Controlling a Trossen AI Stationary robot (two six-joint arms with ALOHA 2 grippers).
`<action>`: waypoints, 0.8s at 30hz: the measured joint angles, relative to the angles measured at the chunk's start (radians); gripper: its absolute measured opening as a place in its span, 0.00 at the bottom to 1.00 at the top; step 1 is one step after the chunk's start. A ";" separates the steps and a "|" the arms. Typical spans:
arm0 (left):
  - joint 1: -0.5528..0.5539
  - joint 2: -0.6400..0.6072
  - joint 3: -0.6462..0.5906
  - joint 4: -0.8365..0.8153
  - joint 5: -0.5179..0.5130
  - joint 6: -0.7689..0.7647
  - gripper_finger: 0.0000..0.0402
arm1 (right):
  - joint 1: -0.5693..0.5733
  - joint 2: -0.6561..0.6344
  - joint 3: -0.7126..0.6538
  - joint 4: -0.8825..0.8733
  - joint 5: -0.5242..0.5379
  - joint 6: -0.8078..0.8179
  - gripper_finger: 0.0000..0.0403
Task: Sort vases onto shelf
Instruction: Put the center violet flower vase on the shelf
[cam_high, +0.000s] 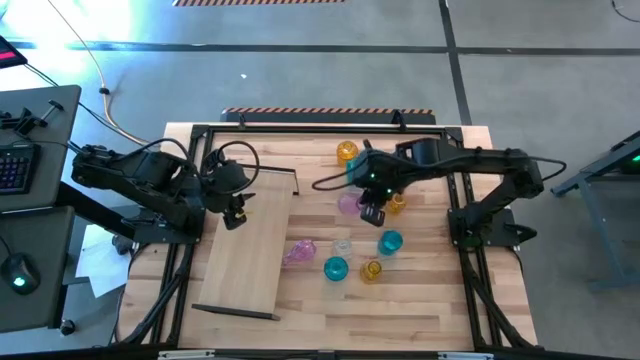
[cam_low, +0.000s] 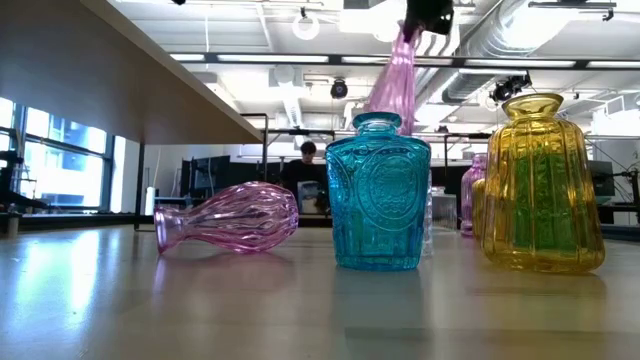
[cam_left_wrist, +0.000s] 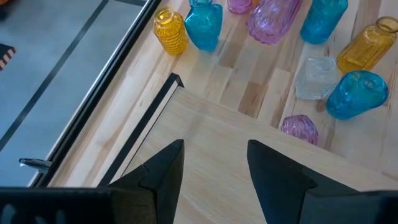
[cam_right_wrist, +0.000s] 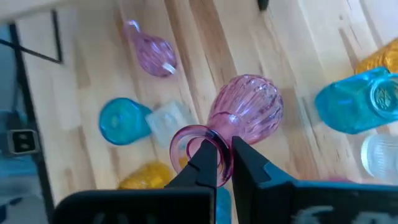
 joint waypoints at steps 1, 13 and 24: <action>0.000 0.000 0.000 0.000 -0.002 0.000 0.42 | -0.005 0.000 0.005 0.016 -0.016 0.003 0.00; 0.000 -0.023 0.000 -0.022 -0.022 0.012 0.42 | -0.048 0.238 0.336 0.065 -0.208 -0.083 0.00; -0.002 -0.023 0.000 -0.038 0.038 -0.014 0.42 | -0.100 0.450 0.566 0.111 -0.384 -0.161 0.00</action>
